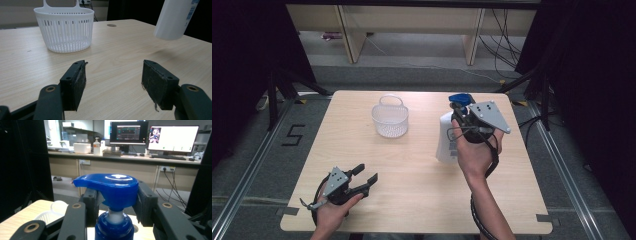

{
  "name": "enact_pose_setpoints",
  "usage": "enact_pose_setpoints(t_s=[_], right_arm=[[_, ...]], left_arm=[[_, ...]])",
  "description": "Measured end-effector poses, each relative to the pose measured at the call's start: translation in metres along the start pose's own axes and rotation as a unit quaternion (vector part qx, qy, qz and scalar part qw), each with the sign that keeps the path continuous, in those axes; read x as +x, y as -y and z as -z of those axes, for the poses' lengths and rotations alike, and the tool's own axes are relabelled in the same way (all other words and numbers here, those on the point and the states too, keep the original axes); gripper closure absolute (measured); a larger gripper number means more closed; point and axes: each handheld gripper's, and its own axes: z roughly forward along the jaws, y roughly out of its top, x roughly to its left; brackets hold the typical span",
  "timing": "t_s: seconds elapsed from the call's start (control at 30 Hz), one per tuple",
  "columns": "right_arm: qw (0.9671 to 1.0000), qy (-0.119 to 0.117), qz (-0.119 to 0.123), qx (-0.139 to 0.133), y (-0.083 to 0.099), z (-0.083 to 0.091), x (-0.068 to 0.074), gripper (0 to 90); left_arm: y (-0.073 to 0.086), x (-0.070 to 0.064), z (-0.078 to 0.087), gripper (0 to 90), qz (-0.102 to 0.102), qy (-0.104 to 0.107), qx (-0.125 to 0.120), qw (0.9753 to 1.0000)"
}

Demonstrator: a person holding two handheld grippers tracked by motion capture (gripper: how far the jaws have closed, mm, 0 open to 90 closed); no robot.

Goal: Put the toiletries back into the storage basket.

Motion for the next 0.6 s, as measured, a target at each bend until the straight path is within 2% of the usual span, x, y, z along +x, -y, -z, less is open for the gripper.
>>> enact_pose_setpoints(t_s=[0.17,0.2,0.23,0.27,0.37,0.43,0.6], right_arm=[[0.9999,-0.012,-0.008,0.0,-0.005,-0.006,0.006,60.2],[0.9999,-0.012,-0.007,-0.002,-0.006,-0.006,0.006,60.3],[0.9999,-0.01,-0.005,-0.007,-0.006,-0.008,0.008,60.3],[0.9998,-0.016,-0.013,-0.002,-0.006,-0.009,0.011,60.2],[0.9998,-0.02,-0.004,-0.004,-0.008,-0.014,0.014,60.3],[0.9996,-0.024,-0.018,-0.004,-0.009,-0.016,0.018,60.2],[0.9996,-0.028,-0.008,-0.005,-0.012,-0.022,0.024,60.2]], left_arm=[[-0.001,-0.001,0.001,35.3,-0.002,0.001,0.0,1.0],[-0.001,0.0,-0.001,35.3,-0.007,0.006,-0.01,0.9999],[-0.001,0.0,0.0,35.3,-0.003,0.004,-0.01,0.9999],[-0.001,-0.001,0.002,35.3,0.005,-0.003,-0.001,1.0],[-0.001,0.001,0.003,35.3,0.002,-0.003,-0.002,1.0],[-0.001,0.001,0.003,35.3,0.005,-0.004,-0.003,1.0],[-0.001,0.0,0.002,35.4,0.003,-0.003,-0.002,1.0]])
